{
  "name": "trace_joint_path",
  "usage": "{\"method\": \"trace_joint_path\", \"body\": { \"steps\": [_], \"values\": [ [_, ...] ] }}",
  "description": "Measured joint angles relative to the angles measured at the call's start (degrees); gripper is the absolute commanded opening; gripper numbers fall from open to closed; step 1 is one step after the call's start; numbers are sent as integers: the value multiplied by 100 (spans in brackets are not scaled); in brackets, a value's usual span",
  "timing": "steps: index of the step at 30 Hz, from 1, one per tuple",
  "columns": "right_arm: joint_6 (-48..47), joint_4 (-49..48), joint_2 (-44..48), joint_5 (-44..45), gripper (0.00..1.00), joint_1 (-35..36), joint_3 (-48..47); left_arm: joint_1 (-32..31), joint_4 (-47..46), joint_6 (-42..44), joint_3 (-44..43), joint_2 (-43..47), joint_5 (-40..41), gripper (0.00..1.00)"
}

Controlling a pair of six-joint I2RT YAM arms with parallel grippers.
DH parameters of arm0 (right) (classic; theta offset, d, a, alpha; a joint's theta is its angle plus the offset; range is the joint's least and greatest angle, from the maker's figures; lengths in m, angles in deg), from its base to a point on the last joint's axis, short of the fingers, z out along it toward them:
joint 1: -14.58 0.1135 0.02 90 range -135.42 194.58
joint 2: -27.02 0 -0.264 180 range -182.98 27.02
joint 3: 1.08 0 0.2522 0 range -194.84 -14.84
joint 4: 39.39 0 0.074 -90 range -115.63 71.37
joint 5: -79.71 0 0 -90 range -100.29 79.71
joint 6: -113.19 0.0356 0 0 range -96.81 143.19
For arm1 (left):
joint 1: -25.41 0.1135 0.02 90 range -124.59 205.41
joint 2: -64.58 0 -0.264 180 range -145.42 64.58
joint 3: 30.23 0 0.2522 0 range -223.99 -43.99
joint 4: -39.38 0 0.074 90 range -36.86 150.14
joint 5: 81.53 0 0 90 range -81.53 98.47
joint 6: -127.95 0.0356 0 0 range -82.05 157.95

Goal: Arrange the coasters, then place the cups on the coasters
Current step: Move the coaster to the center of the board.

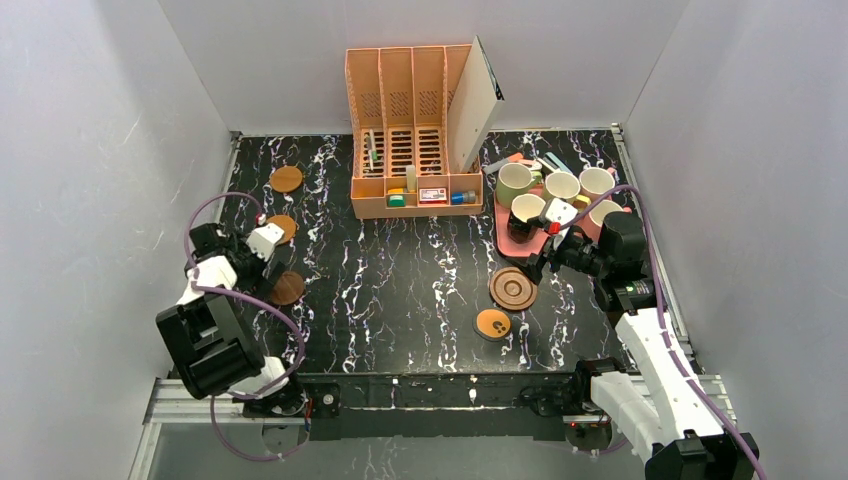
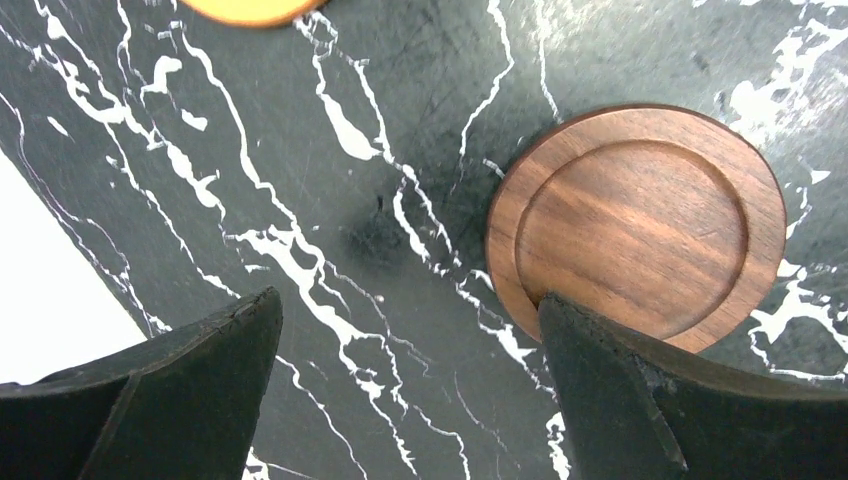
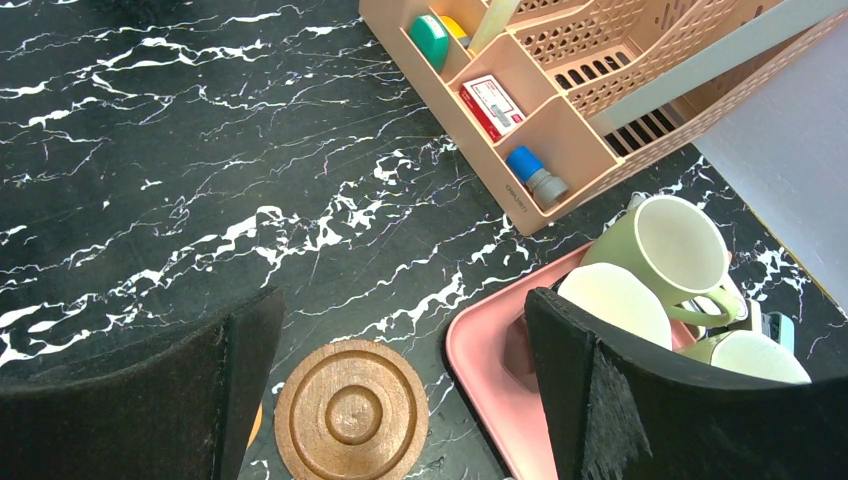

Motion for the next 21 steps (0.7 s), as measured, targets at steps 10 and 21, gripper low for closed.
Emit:
{"method": "trace_joint_path", "body": {
  "steps": [10, 21],
  "values": [
    [-2, 0, -13, 2, 98, 33, 0, 717, 527, 352, -363, -378, -468, 98],
    [0, 0, -15, 2, 98, 37, 0, 927, 710, -131, -802, -953, -769, 98]
  ]
}}
